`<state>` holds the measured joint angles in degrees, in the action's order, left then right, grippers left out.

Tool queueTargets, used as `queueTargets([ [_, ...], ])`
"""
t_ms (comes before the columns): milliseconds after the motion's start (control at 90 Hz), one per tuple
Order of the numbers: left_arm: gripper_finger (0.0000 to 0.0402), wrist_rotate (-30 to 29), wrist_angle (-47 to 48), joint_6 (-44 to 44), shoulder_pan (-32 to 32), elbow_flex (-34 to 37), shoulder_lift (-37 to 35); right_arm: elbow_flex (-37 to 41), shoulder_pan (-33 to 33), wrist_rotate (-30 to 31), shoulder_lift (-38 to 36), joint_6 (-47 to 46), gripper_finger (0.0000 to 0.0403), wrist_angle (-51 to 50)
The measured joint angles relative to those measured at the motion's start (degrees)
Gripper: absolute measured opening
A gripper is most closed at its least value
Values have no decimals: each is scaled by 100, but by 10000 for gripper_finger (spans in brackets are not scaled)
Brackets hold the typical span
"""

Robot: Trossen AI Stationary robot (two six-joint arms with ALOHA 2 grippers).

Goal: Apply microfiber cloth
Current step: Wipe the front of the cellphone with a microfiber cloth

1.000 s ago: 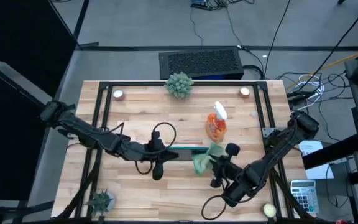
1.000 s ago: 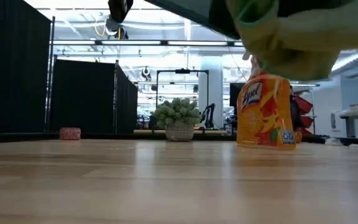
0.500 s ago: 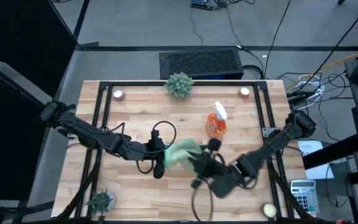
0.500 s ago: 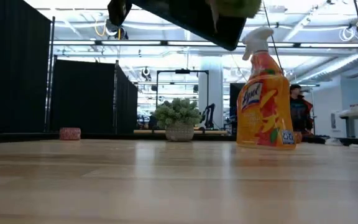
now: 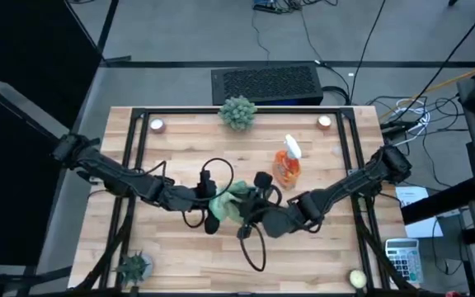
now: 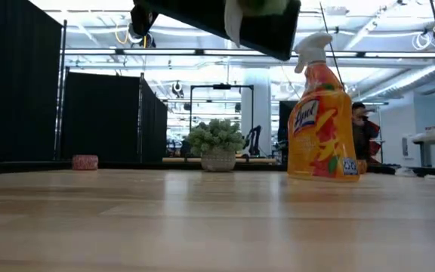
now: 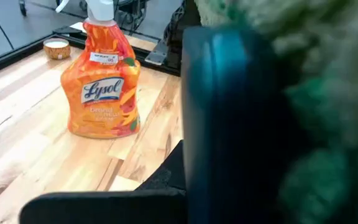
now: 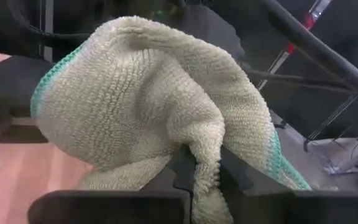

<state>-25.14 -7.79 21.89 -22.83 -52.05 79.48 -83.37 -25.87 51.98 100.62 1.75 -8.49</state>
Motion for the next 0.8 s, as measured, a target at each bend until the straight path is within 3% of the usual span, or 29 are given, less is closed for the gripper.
queueTargets([
  [289,9,-5,36,-213,-31,11,-218,13,-360,357,9,-1915,12,-2427],
  [600,9,12,-90,-254,-48,-2,-242,30,-768,325,22,-4485,12,-5184],
  [800,9,448,-155,-281,-96,-28,-253,40,-1111,-40,22,-5929,12,-6324],
])
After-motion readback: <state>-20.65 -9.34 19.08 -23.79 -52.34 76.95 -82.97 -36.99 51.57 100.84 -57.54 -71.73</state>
